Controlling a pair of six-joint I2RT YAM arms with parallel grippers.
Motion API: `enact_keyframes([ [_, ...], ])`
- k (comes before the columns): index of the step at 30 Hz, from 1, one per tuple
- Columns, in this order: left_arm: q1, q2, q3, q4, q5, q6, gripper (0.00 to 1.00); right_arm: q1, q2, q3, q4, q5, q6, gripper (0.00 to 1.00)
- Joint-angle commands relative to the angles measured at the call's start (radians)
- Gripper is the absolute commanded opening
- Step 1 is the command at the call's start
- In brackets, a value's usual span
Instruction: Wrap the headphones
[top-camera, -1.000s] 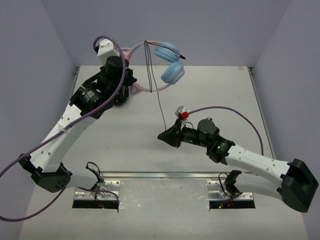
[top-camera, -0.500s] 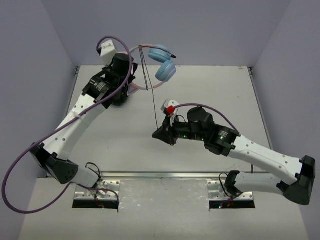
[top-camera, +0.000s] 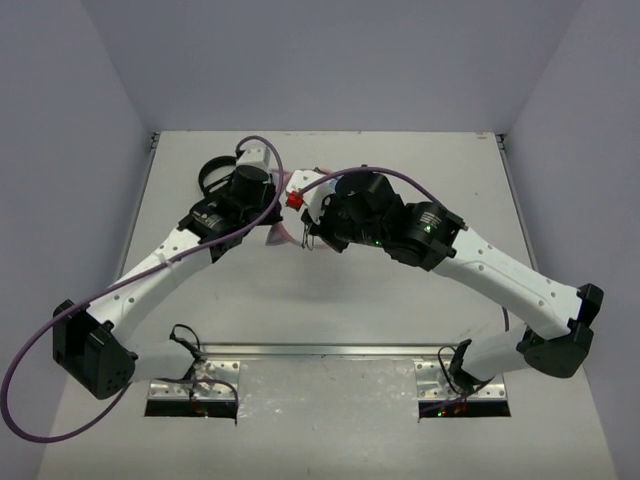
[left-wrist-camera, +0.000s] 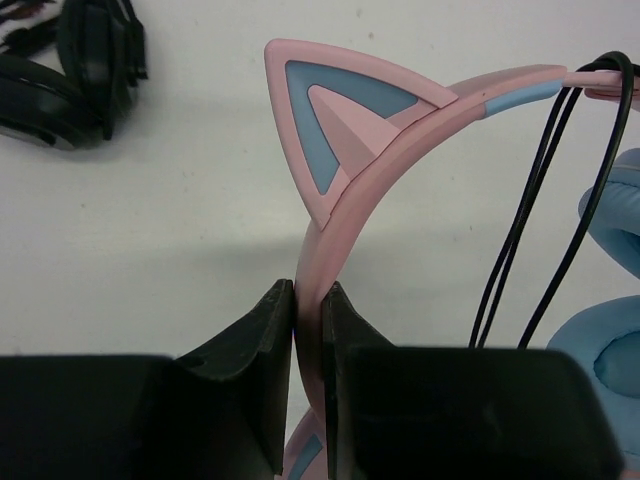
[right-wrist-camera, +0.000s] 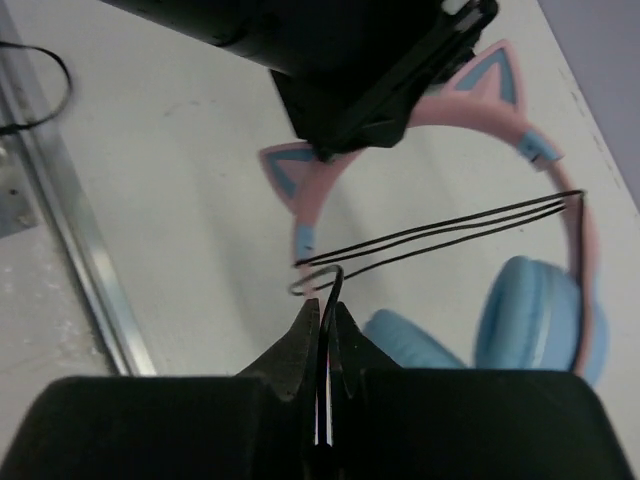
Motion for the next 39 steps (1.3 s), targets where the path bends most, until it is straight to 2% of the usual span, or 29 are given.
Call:
enact_keyframes([
  [1, -0.015, -0.096, -0.031, 0.109, 0.258, 0.089, 0.0, 0.007, 0.051, 0.045, -0.08, 0.201, -0.193, 0.01],
  [5, -0.044, -0.107, -0.068, -0.03, 0.386, 0.19, 0.0, 0.006, 0.056, -0.018, -0.029, 0.269, -0.262, 0.02],
  [8, -0.054, -0.141, -0.108, -0.063, 0.479, 0.222, 0.0, 0.007, 0.042, -0.094, 0.026, 0.293, -0.308, 0.01],
  [13, -0.06, -0.265, -0.235, -0.026, 0.584, 0.281, 0.0, 0.006, -0.005, -0.226, 0.153, 0.342, -0.353, 0.01],
  [19, -0.084, -0.293, -0.315, 0.02, 0.659, 0.272, 0.0, -0.049, -0.03, -0.221, 0.24, 0.338, -0.383, 0.01],
  [23, -0.098, -0.308, -0.33, 0.029, 0.671, 0.266, 0.0, -0.115, -0.039, -0.214, 0.235, 0.254, -0.35, 0.01],
  [28, -0.101, -0.323, -0.338, 0.034, 0.658, 0.269, 0.0, -0.124, -0.045, -0.272, 0.252, 0.246, -0.363, 0.01],
  [31, -0.101, -0.32, -0.341, 0.032, 0.596, 0.269, 0.0, -0.126, -0.077, -0.308, 0.285, 0.223, -0.374, 0.02],
  [35, -0.101, -0.311, -0.343, 0.029, 0.578, 0.269, 0.0, -0.151, -0.085, -0.312, 0.301, 0.206, -0.379, 0.06],
  [38, -0.101, -0.316, -0.346, 0.028, 0.563, 0.267, 0.0, -0.17, -0.08, -0.317, 0.315, 0.203, -0.385, 0.06],
  [39, -0.101, -0.316, -0.344, 0.025, 0.559, 0.266, 0.0, -0.181, -0.079, -0.32, 0.322, 0.197, -0.386, 0.02],
])
